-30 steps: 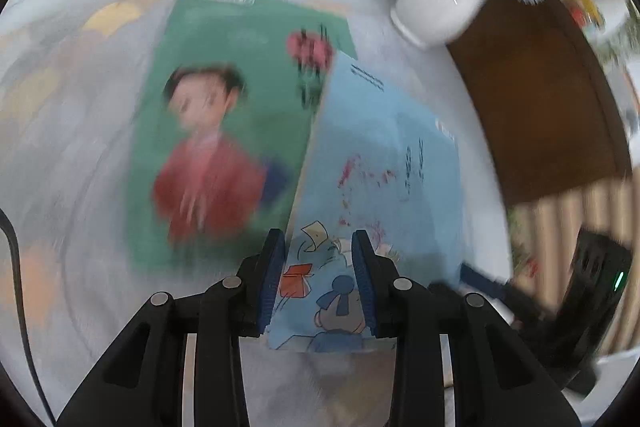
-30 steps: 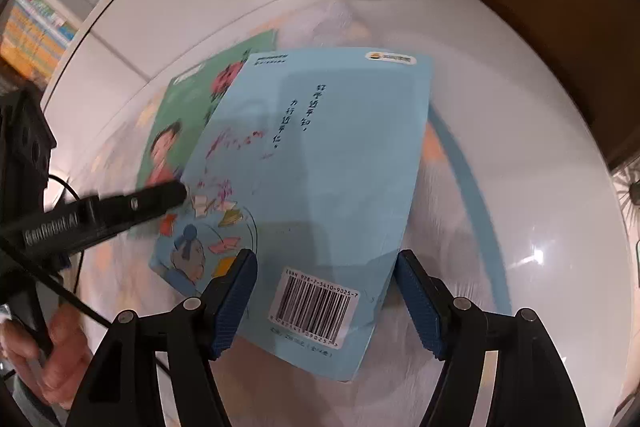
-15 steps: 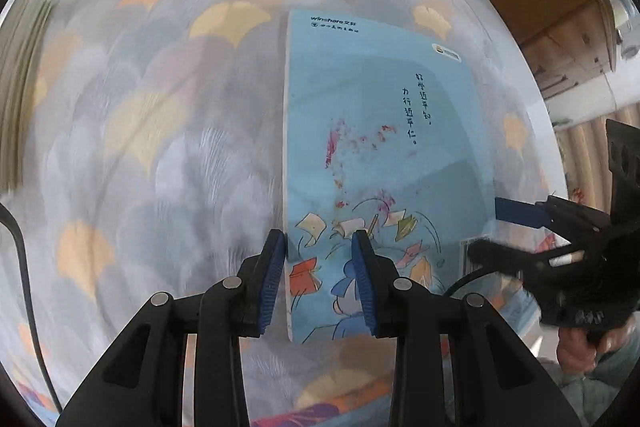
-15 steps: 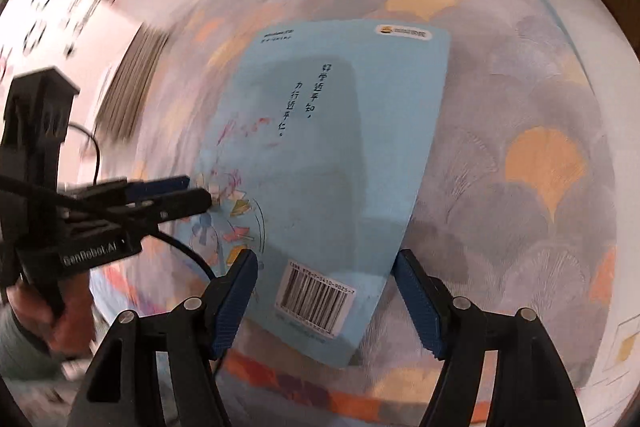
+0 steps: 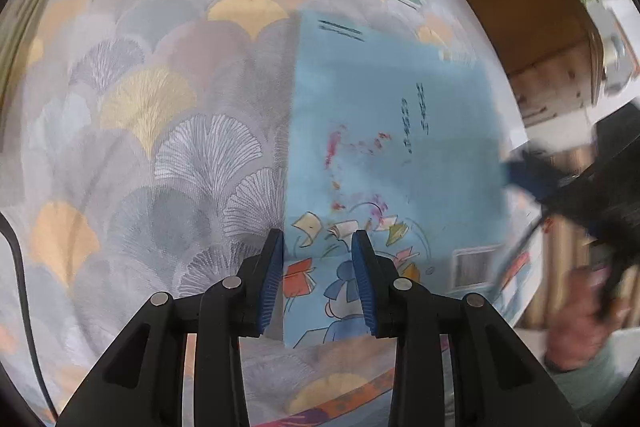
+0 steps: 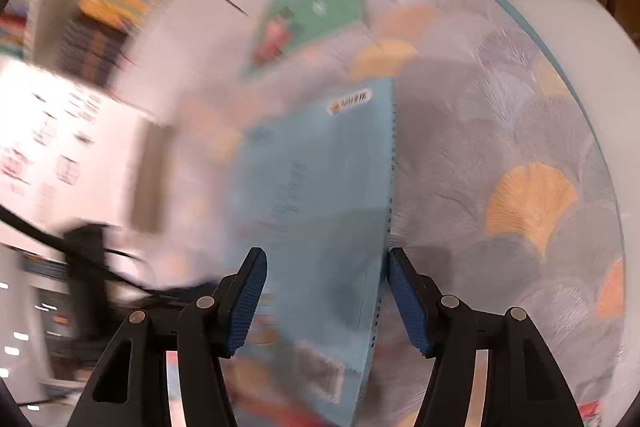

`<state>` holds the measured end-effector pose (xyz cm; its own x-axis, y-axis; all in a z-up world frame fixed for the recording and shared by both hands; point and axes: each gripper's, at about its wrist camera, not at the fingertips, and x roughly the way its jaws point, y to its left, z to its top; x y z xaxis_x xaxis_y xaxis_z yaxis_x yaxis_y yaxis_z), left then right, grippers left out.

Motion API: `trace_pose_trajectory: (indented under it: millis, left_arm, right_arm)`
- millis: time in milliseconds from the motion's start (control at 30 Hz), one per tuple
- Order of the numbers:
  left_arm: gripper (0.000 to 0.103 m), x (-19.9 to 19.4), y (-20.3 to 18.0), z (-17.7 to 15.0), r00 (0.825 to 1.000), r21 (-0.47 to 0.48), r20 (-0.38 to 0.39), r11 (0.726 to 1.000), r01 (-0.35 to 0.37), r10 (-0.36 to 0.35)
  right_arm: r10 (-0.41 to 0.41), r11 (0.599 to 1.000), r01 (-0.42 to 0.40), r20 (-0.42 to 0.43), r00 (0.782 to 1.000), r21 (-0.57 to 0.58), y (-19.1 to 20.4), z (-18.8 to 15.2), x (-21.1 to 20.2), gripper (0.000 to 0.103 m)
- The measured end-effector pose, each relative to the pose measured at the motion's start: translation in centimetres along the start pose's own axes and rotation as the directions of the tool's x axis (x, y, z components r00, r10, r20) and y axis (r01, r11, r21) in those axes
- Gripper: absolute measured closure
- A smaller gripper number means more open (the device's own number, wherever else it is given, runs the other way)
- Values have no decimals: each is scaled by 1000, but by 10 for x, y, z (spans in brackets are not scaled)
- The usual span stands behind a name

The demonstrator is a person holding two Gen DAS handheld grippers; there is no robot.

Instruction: Organize books

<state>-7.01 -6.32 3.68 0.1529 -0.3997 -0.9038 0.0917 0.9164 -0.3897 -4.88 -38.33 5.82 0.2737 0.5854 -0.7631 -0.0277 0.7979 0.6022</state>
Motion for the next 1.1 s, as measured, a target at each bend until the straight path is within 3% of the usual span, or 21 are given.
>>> trace_pose_trajectory:
  millis: [100, 167, 300, 433, 500, 600, 667, 733, 800, 900, 967, 1067, 1100]
  left_arm:
    - [73, -6, 4, 3, 1000, -9, -5, 1000, 4, -4]
    - [73, -29, 22, 1, 998, -67, 49, 997, 30, -27]
    - [73, -94, 73, -7, 981, -203, 192, 979, 33, 7]
    - [73, -146, 119, -34, 952, -301, 285, 953, -18, 108]
    - [73, -156, 134, -44, 938, -351, 303, 935, -56, 170]
    - [73, -157, 155, -64, 940, -385, 304, 922, -29, 156]
    - [73, -139, 157, -68, 959, -373, 264, 928, 1, 105]
    - [70, -117, 154, -66, 972, -362, 217, 932, -8, 92]
    - [70, -98, 152, -62, 978, -363, 178, 931, -35, 107]
    - [70, -83, 156, -59, 970, -410, 176, 908, -82, 167]
    - [70, -79, 155, -53, 954, -428, 203, 896, -116, 221]
    - [68, -70, 157, -41, 958, -413, 188, 902, -124, 218]
    - [65, -69, 156, -37, 959, -400, 186, 908, -126, 216]
  right_arm:
    - [163, 987, -163, 22, 986, -7, 27, 6, -20, 43]
    - [183, 982, -181, 35, 982, -49, 53, 8, -23, 43]
    - [265, 957, -259, 27, 964, -134, 111, 15, -16, 43]
    - [338, 922, -344, -66, 939, -180, 166, 10, 26, 43]
    - [331, 915, -350, -125, 935, -201, 181, 1, 47, 43]
    - [327, 918, -359, -193, 925, -167, 183, -13, 74, 43]
    - [287, 932, -323, -211, 934, -162, 179, -17, 86, 43]
    - [176, 958, -221, -232, 957, -184, 175, -24, 103, 43]
    - [36, 969, -99, -268, 963, -226, 172, -28, 123, 43]
    - [-110, 966, 27, -314, 943, -258, 163, -42, 151, 43]
    - [-141, 963, 58, -312, 940, -263, 160, -50, 157, 45]
    - [-212, 927, 107, -268, 940, -359, 168, -62, 165, 59]
    - [-201, 911, 96, -228, 953, -401, 173, -66, 163, 59]
